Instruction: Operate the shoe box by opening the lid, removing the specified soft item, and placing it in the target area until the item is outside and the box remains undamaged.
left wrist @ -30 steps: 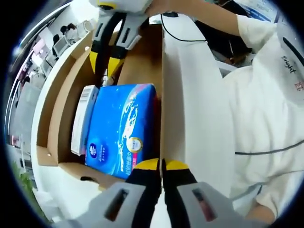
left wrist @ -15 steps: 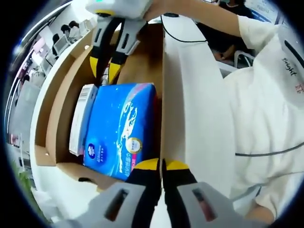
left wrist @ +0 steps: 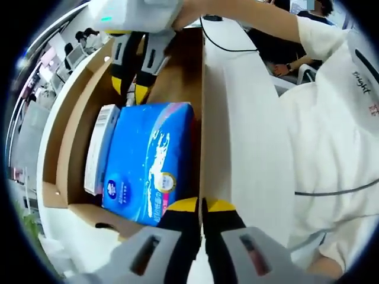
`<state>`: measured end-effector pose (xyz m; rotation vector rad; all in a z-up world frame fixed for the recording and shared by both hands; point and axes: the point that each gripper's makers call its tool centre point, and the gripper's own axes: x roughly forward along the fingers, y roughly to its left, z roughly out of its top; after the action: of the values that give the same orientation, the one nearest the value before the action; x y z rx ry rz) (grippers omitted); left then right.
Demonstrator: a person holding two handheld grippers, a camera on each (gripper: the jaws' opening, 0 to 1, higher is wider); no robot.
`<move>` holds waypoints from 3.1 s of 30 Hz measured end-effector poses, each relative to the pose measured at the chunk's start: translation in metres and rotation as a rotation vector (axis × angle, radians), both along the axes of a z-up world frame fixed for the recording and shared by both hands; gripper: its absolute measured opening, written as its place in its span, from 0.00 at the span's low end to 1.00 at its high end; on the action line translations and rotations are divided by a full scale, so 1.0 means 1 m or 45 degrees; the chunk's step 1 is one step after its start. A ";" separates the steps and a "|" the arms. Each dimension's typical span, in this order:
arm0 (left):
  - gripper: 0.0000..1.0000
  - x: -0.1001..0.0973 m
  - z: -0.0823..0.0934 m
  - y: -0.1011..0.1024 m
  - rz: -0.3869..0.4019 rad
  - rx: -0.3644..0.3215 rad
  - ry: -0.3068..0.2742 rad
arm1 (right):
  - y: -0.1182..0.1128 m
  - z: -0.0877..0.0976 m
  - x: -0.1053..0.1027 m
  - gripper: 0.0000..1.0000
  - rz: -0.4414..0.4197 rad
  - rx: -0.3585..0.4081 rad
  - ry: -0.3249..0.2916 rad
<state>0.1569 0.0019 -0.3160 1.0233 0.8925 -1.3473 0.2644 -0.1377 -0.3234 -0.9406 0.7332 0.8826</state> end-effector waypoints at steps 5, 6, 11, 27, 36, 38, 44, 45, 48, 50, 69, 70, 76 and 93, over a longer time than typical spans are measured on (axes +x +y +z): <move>0.01 0.000 0.000 0.000 0.001 0.002 -0.004 | -0.003 0.000 -0.012 0.17 -0.043 -0.018 0.096; 0.01 0.000 0.000 0.000 0.002 0.001 -0.003 | -0.004 -0.001 -0.017 0.17 -0.075 -0.016 0.135; 0.01 0.000 0.000 0.001 0.001 0.000 -0.003 | -0.010 -0.002 -0.036 0.17 -0.166 -0.056 0.330; 0.01 0.000 0.000 0.001 -0.008 0.002 -0.010 | -0.005 -0.014 -0.054 0.20 -0.087 -0.244 0.510; 0.01 0.000 -0.001 0.001 -0.013 0.008 -0.014 | -0.008 -0.025 -0.058 0.20 -0.069 -0.289 0.574; 0.01 0.000 -0.001 0.001 -0.010 0.011 -0.015 | -0.008 -0.027 -0.058 0.20 -0.045 -0.313 0.595; 0.01 0.000 -0.001 0.001 -0.006 0.014 -0.018 | -0.007 -0.026 -0.057 0.19 -0.001 -0.333 0.561; 0.01 0.000 -0.001 0.001 -0.003 0.016 -0.015 | -0.007 -0.026 -0.057 0.19 -0.024 -0.317 0.572; 0.01 0.000 -0.001 0.001 -0.005 0.013 -0.018 | -0.006 -0.025 -0.055 0.19 -0.005 -0.265 0.559; 0.01 0.001 -0.001 0.001 0.003 0.012 -0.001 | -0.005 -0.024 -0.055 0.19 -0.104 -0.148 0.563; 0.01 0.001 -0.002 0.001 0.006 0.012 -0.007 | -0.030 0.104 -0.030 0.19 -0.399 0.757 -0.228; 0.01 0.001 -0.001 0.001 0.008 0.012 -0.005 | -0.032 0.111 -0.031 0.19 -0.434 0.843 -0.237; 0.01 0.000 -0.001 0.000 0.003 0.007 -0.009 | -0.035 0.129 -0.033 0.19 -0.432 1.019 -0.449; 0.01 -0.008 -0.001 0.000 -0.003 0.006 -0.015 | -0.069 0.164 -0.047 0.19 -0.533 1.397 -0.623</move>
<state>0.1489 0.0016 -0.3173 1.0350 0.8863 -1.3408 0.2175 -0.2062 -0.1598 0.0130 -0.0446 0.5103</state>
